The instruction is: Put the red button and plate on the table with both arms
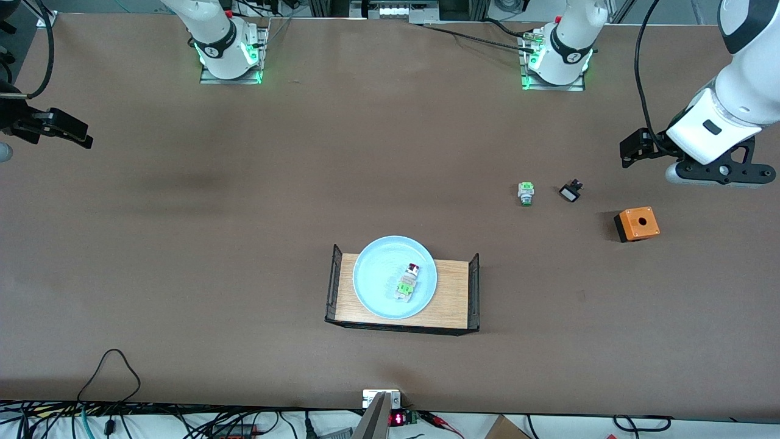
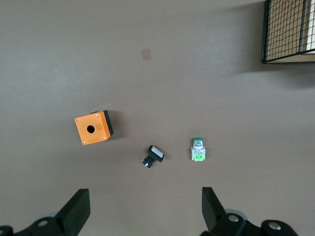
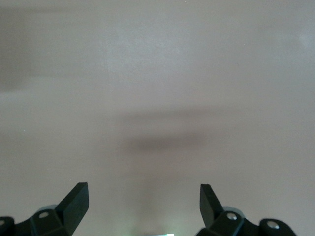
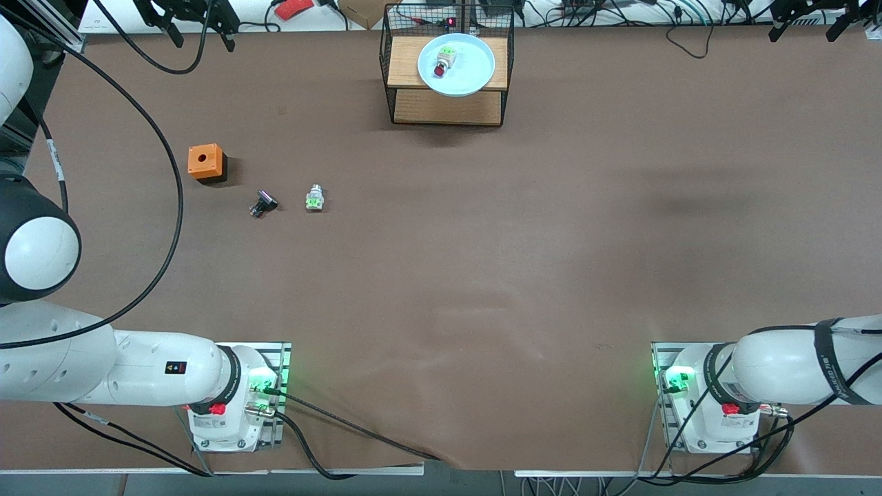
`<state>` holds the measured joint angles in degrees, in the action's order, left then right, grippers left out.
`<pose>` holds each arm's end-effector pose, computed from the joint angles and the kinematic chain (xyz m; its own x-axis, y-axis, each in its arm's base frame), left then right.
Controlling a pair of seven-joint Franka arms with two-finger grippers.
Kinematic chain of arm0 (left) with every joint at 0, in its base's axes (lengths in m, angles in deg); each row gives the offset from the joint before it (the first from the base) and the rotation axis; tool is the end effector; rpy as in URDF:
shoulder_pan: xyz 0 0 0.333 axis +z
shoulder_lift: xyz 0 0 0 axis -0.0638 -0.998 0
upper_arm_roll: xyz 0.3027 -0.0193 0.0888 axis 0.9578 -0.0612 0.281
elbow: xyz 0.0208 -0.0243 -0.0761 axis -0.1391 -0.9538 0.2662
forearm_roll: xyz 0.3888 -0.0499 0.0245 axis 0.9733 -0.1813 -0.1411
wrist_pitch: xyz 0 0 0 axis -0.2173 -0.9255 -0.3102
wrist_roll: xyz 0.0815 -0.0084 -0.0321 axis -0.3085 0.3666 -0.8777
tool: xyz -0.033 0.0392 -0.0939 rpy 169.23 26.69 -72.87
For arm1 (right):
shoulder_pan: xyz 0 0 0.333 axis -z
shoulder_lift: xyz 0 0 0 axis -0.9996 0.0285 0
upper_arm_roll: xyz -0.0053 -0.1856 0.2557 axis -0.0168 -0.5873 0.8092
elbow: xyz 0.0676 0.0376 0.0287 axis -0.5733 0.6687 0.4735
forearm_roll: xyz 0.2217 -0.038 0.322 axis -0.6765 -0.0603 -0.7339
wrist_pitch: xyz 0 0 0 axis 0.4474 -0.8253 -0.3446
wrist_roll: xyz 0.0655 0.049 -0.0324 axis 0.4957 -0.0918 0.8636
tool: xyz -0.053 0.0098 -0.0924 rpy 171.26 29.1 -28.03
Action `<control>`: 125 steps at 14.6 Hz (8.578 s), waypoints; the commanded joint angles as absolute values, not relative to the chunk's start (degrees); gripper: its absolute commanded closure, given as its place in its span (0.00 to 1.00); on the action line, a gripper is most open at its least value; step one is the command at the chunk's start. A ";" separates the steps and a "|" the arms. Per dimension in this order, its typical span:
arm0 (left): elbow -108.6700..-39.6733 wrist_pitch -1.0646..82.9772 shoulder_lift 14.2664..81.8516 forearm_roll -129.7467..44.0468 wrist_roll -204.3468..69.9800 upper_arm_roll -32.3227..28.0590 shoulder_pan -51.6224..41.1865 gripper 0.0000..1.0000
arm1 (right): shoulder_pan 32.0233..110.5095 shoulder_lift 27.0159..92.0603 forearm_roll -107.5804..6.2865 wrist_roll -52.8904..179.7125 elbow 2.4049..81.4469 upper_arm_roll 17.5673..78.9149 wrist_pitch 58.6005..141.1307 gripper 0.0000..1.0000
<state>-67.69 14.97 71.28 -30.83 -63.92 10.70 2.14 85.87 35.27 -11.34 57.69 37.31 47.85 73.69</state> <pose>0.5617 -0.0616 0.5776 0.9949 -0.0659 -0.0762 -0.0700 -0.9961 -0.0530 0.5455 -0.0368 0.5962 0.9948 -0.0707 -0.0736 -0.0678 -0.9969 0.0410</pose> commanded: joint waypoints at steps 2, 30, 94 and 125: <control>-66.49 9.25 72.36 -31.31 -64.42 10.22 2.16 0.00 | 85.82 35.72 -12.04 58.64 37.21 47.98 73.89 0.00; -41.79 52.61 34.23 -26.48 -72.75 7.23 -22.09 0.00 | 85.90 35.20 -11.87 58.64 36.95 47.98 73.28 0.00; -87.18 58.91 50.74 -32.54 -21.45 6.35 5.85 0.63 | 58.76 44.33 -17.84 3.31 35.98 48.94 82.32 0.00; -89.44 54.80 54.34 -32.54 -33.20 6.00 7.44 0.00 | 48.20 72.19 -24.52 -32.76 20.95 48.59 116.77 0.00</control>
